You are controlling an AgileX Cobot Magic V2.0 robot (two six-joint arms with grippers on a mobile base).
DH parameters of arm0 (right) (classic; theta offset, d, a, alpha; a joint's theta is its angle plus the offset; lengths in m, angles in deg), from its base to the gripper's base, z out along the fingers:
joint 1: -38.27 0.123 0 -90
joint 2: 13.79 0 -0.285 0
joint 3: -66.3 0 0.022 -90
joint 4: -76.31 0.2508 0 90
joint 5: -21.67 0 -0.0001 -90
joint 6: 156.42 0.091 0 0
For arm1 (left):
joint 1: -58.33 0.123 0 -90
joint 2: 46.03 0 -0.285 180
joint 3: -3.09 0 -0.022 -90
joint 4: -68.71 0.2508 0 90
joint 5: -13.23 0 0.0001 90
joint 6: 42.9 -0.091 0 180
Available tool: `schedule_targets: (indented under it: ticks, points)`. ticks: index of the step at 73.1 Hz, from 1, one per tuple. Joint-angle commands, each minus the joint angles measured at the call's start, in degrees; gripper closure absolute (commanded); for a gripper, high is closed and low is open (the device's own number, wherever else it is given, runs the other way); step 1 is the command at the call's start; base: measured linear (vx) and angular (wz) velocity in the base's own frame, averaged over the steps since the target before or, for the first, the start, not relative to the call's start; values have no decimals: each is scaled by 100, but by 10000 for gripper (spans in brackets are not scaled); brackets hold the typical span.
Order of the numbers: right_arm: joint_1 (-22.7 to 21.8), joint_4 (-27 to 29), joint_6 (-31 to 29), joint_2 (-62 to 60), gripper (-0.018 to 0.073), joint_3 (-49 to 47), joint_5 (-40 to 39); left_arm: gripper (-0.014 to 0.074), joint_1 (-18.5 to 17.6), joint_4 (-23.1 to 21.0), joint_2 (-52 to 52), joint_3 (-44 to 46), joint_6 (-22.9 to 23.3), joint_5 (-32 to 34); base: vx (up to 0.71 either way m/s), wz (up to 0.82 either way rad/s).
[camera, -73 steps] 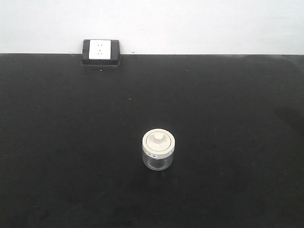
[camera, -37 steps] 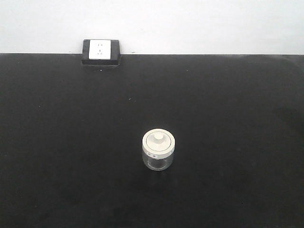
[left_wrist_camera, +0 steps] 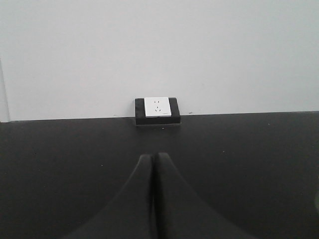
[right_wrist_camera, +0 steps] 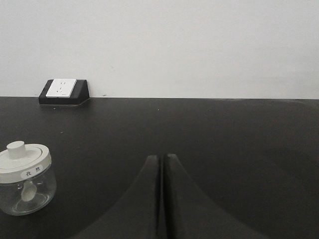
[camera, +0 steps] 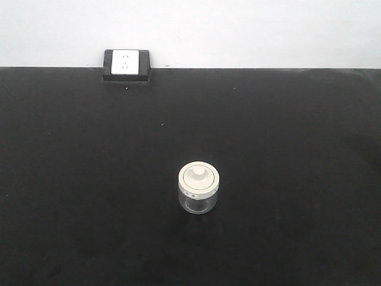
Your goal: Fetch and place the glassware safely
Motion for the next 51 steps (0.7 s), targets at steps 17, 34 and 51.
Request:
schedule_targets:
  ticks: [17, 34, 51]
  points:
    - [0, -22, -17, -50, 567, 109, -389, 603, -47, -47, -60, -177, 10, 451, 0, 0]
    - [0, -22, -17, -56, 567, 109, -389, 603, -47, -47, -60, -177, 10, 451, 0, 0]
    - [0, -22, -17, -56, 567, 109, -389, 603, -47, -47, -60, -177, 10, 451, 0, 0]
